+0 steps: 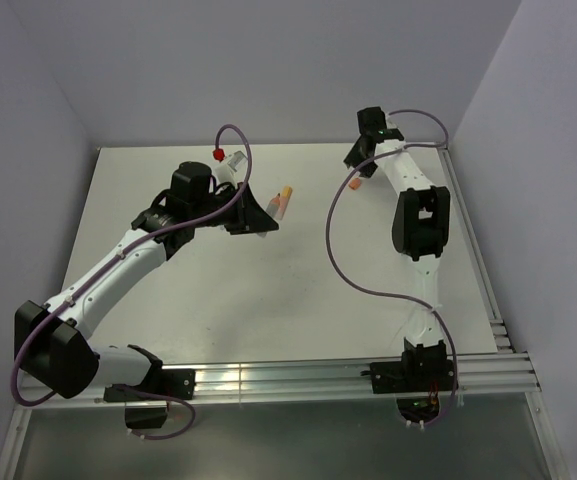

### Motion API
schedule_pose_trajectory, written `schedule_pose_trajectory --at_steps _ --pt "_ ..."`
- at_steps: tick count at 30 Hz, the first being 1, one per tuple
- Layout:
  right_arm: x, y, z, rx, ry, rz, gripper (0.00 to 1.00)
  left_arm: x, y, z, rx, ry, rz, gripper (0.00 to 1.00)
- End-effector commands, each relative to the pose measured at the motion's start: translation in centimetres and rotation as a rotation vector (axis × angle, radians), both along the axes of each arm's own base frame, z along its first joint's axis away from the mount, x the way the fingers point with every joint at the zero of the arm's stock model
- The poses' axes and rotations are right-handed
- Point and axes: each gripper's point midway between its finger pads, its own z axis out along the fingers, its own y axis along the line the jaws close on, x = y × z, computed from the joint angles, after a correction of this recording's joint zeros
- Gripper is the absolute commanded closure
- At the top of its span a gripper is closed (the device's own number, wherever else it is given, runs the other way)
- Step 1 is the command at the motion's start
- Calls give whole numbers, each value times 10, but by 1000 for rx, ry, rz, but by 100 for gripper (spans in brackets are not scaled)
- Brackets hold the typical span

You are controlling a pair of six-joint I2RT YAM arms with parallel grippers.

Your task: Insert the pens into the pen caps

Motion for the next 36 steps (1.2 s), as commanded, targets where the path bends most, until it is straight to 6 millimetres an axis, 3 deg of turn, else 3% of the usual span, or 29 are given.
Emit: schedule_pose_trajectory --at_steps 1,10,36 --pt "-4 -7 -16 17 54 -59 49 -2 -2 26 -44 -74 -11 100" --pt "1 -6 -35 22 86 -84 46 -2 -1 25 -41 -73 -14 100" --pt "1 -16 -52 -6 132 -96 51 -3 -3 24 -47 -69 -24 100"
